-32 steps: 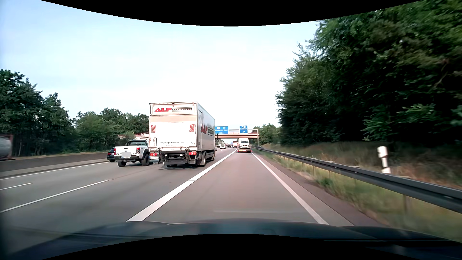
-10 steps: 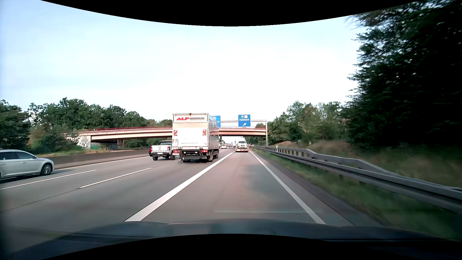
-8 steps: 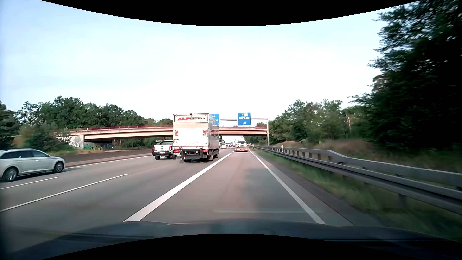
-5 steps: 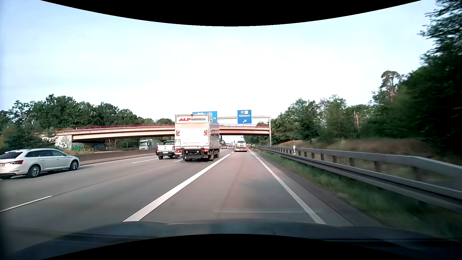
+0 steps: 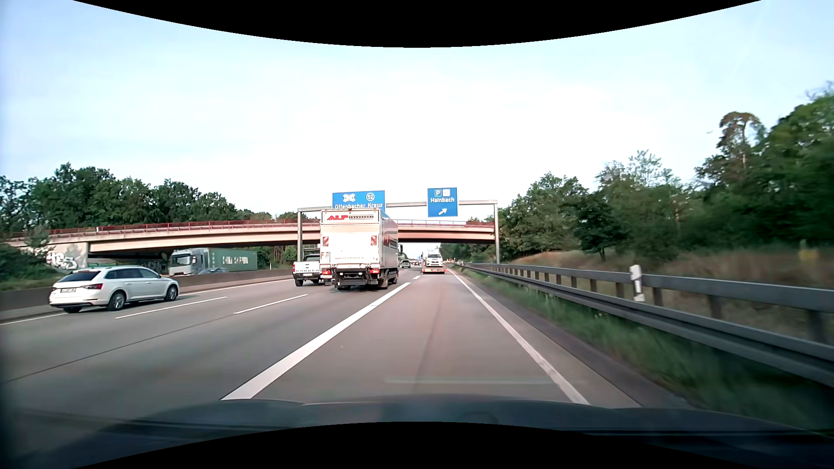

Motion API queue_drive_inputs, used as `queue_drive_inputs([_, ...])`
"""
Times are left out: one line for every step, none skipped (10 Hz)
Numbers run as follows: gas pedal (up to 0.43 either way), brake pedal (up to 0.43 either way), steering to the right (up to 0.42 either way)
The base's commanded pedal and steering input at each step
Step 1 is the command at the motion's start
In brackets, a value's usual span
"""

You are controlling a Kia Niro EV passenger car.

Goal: Follow the waypoints while adhering to traffic rules and regulations

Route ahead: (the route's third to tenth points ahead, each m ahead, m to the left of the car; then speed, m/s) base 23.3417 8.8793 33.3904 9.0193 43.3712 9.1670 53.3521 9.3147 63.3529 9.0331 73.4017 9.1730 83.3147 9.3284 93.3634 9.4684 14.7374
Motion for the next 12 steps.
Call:
queue_drive_inputs([0.079,0.000,-0.006])
queue_drive_inputs([0.079,0.000,-0.006])
queue_drive_inputs([0.079,0.000,-0.005])
queue_drive_inputs([0.079,0.000,-0.005])
queue_drive_inputs([0.079,0.000,-0.005])
queue_drive_inputs([0.079,0.000,-0.005])
queue_drive_inputs([0.079,0.000,-0.005])
queue_drive_inputs([0.079,0.000,-0.005])
queue_drive_inputs([0.079,0.000,-0.005])
queue_drive_inputs([0.079,0.000,-0.005])
queue_drive_inputs([0.079,0.000,-0.005])
queue_drive_inputs([0.079,0.000,-0.005])
